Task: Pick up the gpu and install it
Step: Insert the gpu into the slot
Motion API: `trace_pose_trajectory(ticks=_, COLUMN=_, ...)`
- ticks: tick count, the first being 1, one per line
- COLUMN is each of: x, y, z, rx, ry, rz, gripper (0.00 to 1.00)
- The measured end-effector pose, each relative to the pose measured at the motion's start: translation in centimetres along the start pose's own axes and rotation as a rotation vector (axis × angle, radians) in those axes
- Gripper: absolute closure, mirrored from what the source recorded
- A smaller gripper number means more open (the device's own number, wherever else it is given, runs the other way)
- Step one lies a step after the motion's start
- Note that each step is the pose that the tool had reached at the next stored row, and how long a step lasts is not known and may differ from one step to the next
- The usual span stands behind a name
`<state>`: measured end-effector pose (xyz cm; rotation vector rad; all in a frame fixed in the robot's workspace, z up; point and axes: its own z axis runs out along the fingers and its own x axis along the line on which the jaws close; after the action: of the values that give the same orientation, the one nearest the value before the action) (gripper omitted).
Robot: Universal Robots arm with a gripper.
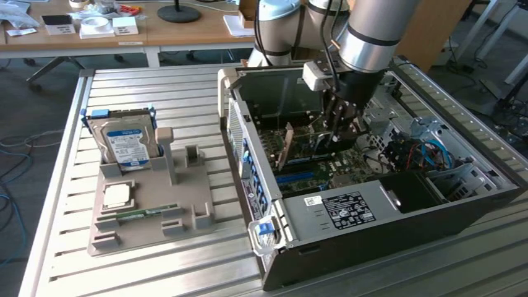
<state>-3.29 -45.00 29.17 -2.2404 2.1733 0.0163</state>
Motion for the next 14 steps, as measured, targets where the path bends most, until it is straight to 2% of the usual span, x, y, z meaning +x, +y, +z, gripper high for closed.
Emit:
trace_pose_trajectory(ticks=8, x=0.1, y=0.52, z=0.61, rx=-0.0001, ry=0.0001, rz=0.000, gripper=0.73)
trace_pose_trajectory(ticks=14, x=0.2, y=1.07, z=0.71, rx=-0.0001, ry=0.0001, rz=0.000, gripper=0.73)
